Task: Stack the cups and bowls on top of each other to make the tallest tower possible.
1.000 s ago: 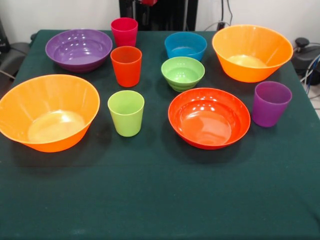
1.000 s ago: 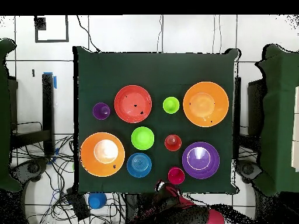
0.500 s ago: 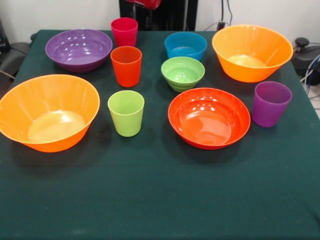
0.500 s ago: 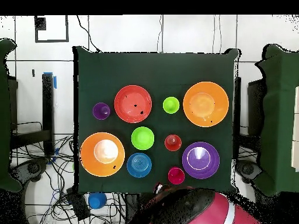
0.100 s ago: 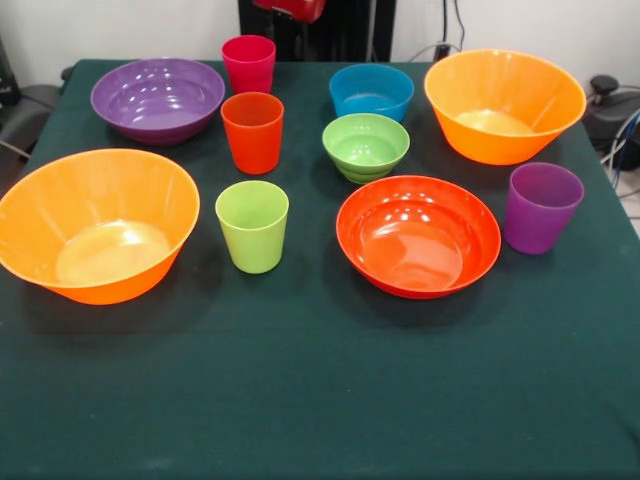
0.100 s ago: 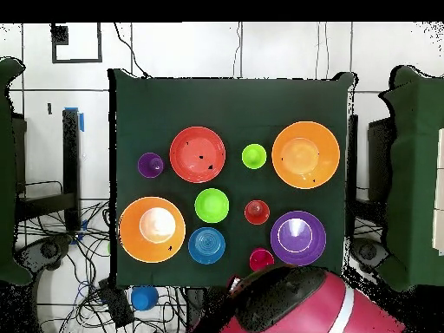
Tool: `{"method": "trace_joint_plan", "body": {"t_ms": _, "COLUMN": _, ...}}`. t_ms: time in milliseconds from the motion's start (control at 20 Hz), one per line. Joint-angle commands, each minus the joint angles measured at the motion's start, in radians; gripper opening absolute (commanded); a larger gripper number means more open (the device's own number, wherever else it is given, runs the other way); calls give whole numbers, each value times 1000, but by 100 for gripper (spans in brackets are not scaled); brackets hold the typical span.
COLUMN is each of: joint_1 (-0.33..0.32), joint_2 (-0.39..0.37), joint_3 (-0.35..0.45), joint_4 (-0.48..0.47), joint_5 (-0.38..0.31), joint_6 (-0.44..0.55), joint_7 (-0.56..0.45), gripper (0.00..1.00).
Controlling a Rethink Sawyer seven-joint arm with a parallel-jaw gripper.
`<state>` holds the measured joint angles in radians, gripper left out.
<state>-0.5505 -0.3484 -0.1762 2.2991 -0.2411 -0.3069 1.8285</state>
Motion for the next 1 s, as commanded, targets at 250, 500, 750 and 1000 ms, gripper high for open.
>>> {"method": "trace_joint_plan", "body": {"t_ms": 250, "joint_1": 12, "joint_2": 49, "joint_3": 78, "joint_4": -147, "joint_5": -15, "joint_6": -50, "joint_7": 137, "gripper": 100}}
{"method": "trace_joint_plan", "body": {"t_ms": 500, "joint_1": 41, "joint_2": -19, "joint_3": 67, "joint_4": -120, "joint_5": 10, "joint_6": 13, "joint_7": 129, "gripper": 100}}
{"method": "trace_joint_plan", "body": {"t_ms": 750, "joint_1": 67, "joint_2": -89, "joint_3": 64, "joint_4": -103, "joint_5": 33, "joint_6": 78, "joint_7": 124, "gripper": 100}}
{"method": "trace_joint_plan", "body": {"t_ms": 1000, "joint_1": 73, "joint_2": -137, "joint_3": 63, "joint_4": -94, "joint_5": 38, "joint_6": 125, "joint_7": 118, "gripper": 100}}
